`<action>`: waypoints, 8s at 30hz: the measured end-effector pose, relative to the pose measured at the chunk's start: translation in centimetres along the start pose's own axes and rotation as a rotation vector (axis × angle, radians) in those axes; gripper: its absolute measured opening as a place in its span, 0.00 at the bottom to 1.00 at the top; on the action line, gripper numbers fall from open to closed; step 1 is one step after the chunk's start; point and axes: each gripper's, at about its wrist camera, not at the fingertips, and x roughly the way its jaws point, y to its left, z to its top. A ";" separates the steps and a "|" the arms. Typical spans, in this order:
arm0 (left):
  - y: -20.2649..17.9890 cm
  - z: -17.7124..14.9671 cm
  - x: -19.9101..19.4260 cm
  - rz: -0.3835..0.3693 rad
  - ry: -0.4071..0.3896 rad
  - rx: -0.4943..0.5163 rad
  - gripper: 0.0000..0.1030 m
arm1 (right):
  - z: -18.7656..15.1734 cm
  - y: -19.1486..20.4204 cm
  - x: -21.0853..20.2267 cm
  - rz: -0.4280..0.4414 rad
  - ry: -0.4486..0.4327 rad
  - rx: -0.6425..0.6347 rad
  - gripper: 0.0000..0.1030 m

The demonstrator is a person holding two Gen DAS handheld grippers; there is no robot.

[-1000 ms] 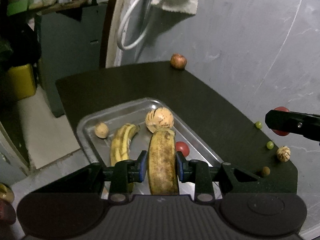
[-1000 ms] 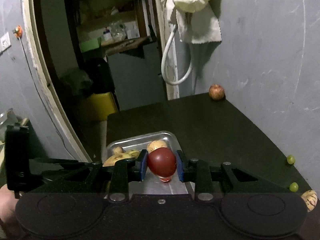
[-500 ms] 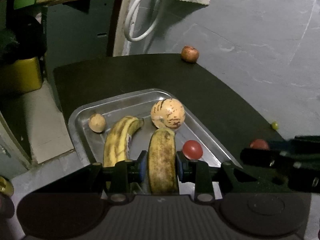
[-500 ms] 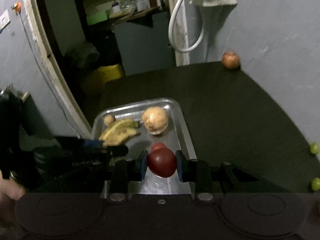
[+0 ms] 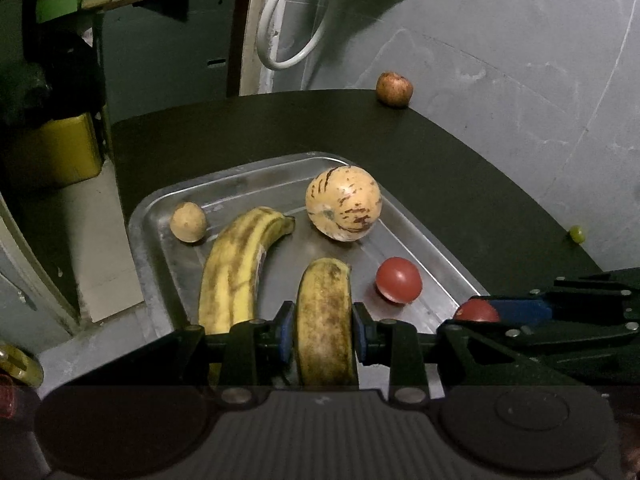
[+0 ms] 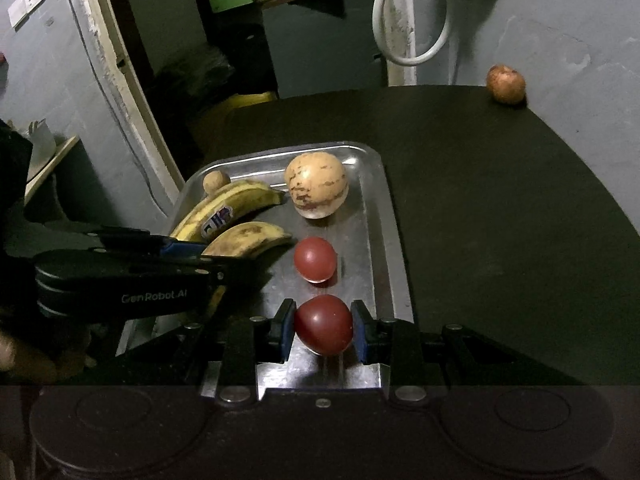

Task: Organize fruits
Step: 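Lower the banana into the tray and open the left tool while the right tool releases the tomato, then withdraw both tools from the tray toward the remaining fruits, then move the left tool to a small tan fruit while the right tool approaches a pepino melon, then close the left tool on the tan fruit while the right tool grips the striped pepino melon, then carry the tan fruit with the left tool while the right tool carries the melon over the tray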

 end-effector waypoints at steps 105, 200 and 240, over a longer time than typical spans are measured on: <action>-11.3 2.0 -8.8 -0.588 0.007 0.329 0.99 | -13.3 3.3 -29.8 -0.685 -0.310 0.514 0.99; -21.2 -0.1 0.1 -0.219 0.053 0.347 0.27 | -8.7 -16.7 -16.7 -0.284 -0.113 0.255 0.54; 1.9 1.8 -12.5 -0.115 -0.102 0.150 0.27 | 3.3 6.6 -17.3 -0.179 -0.274 0.082 0.54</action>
